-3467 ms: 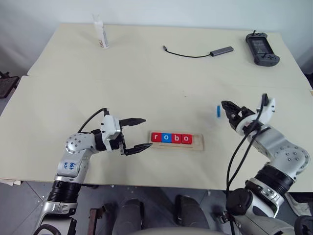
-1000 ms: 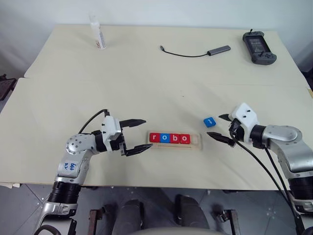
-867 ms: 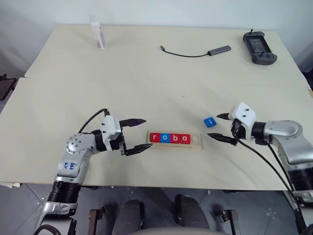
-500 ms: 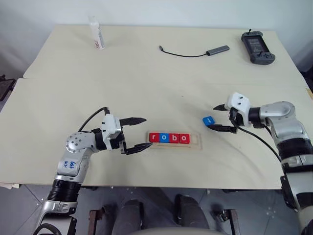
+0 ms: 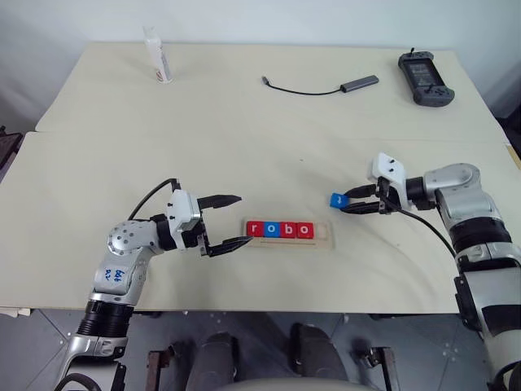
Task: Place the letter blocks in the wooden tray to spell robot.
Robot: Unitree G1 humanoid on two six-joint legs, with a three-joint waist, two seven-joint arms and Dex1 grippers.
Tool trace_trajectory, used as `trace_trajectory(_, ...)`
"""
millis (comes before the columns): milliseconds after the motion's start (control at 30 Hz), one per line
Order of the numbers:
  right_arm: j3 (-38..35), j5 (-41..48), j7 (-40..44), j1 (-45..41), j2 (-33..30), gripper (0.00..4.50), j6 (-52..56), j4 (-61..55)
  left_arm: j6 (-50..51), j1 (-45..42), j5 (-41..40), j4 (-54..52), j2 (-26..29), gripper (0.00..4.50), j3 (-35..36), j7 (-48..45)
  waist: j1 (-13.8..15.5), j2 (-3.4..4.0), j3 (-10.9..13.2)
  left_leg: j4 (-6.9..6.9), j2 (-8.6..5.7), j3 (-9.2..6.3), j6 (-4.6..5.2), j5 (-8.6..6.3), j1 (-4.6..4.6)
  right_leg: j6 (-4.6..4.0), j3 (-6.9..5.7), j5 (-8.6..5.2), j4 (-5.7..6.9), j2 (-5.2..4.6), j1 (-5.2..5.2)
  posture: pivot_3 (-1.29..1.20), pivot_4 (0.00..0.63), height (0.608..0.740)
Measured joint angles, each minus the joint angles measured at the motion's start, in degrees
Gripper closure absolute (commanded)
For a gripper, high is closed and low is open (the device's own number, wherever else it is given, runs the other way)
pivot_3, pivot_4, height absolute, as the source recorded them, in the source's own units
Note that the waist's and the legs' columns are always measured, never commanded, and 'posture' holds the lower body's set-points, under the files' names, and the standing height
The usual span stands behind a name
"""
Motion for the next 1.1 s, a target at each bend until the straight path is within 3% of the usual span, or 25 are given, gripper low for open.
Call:
trace_trajectory(367, -14.7, 5.8, -23.6, 20.6, -0.9, 3.04, 31.9, -36.4, 0.0, -0.6, 0.0, 0.7, -0.4, 0.00, -0.5, -1.1, 1.4, 0.01, 0.0, 0.04, -0.02, 0.04, -0.01, 0.00, -0.02, 0.00, 0.02, 0.00, 0.07, -0.01, -0.03, 0.00, 0.150, 0.740)
trace_trajectory(533, -23.0, 8.0, -37.4, 26.2, 4.0, 3.04, 48.0, -52.5, 0.0, -1.0, 0.0, 1.0, -0.5, 0.00, -0.5, -2.2, 1.5, 0.01, 0.0, 0.01, -0.02, 0.03, -0.01, -0.01, -0.01, 0.00, 0.03, 0.00, 0.08, 0.00, -0.04, 0.00, 0.150, 0.740)
trace_trajectory(667, -23.7, 8.2, -46.3, 27.1, 8.5, 3.04, 60.9, -59.6, 0.1, -1.1, 0.0, 1.1, -0.5, 0.00, -0.6, -2.8, 1.4, 0.01, 0.0, 0.00, -0.02, 0.05, -0.01, -0.01, -0.01, -0.01, 0.08, 0.00, 0.09, 0.01, -0.07, 0.00, 0.150, 0.740)
trace_trajectory(800, -22.9, 9.8, -49.7, 27.1, 10.7, 3.04, 66.2, -64.2, 0.5, -1.1, 0.0, 1.1, -0.5, 0.00, -0.5, -3.1, 1.4, 0.01, 0.0, -0.02, -0.04, 0.05, 0.00, -0.01, -0.03, -0.01, 0.08, 0.00, 0.10, 0.01, -0.09, 0.00, 0.150, 0.740)
trace_trajectory(1100, -18.6, 12.9, -48.6, 27.0, 8.9, 0.04, 65.5, -64.0, 0.7, -0.1, 0.0, 0.9, -0.4, 0.00, -0.4, -2.6, 1.5, 0.01, 0.0, -0.03, -0.05, 0.05, 0.03, -0.03, -0.04, -0.01, 0.09, 0.00, 0.09, 0.01, -0.09, 0.00, 0.150, 0.740)
